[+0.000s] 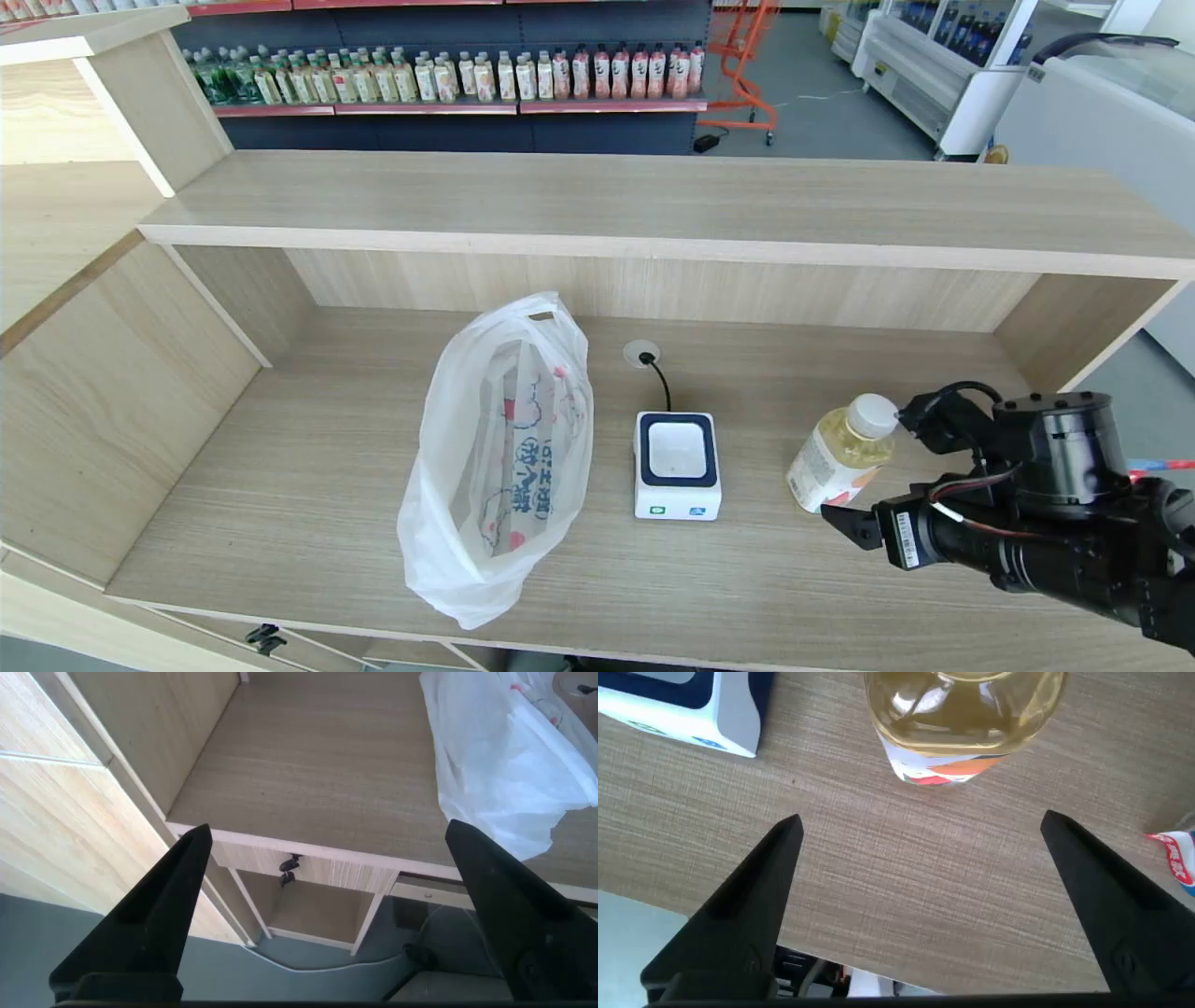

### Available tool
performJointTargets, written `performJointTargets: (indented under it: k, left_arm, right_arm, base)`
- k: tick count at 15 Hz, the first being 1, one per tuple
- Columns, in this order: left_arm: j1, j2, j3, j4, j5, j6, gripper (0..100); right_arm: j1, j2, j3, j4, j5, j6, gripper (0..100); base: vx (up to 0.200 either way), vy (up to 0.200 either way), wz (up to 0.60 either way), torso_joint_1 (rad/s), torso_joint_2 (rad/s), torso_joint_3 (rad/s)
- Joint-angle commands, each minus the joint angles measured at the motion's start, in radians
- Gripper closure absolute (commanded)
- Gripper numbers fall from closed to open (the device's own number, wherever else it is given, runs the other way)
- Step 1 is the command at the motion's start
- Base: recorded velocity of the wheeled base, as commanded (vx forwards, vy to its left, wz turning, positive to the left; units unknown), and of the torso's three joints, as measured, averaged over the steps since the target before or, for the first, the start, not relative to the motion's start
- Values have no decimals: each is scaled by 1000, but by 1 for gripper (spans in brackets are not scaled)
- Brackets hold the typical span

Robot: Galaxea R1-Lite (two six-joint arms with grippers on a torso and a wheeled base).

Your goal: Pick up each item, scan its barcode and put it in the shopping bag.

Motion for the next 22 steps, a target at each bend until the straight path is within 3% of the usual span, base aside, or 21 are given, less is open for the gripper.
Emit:
performJointTargets:
  k: [1,10,22]
  left_arm:
    - [0,0,0,0,1,0,0]
    - [0,1,0,0,1,0,0]
    - [0,0,0,0,1,0,0]
  right_arm:
    - [0,101,15,-87,-1,-25,0]
    - [-5,302,14,-465,-9,-177,0]
    - [-3,414,8,-676,-6,-210,0]
  base:
    - [0,0,0,0,0,0]
    - [0,0,0,0,0,0]
    - [0,0,0,0,0,0]
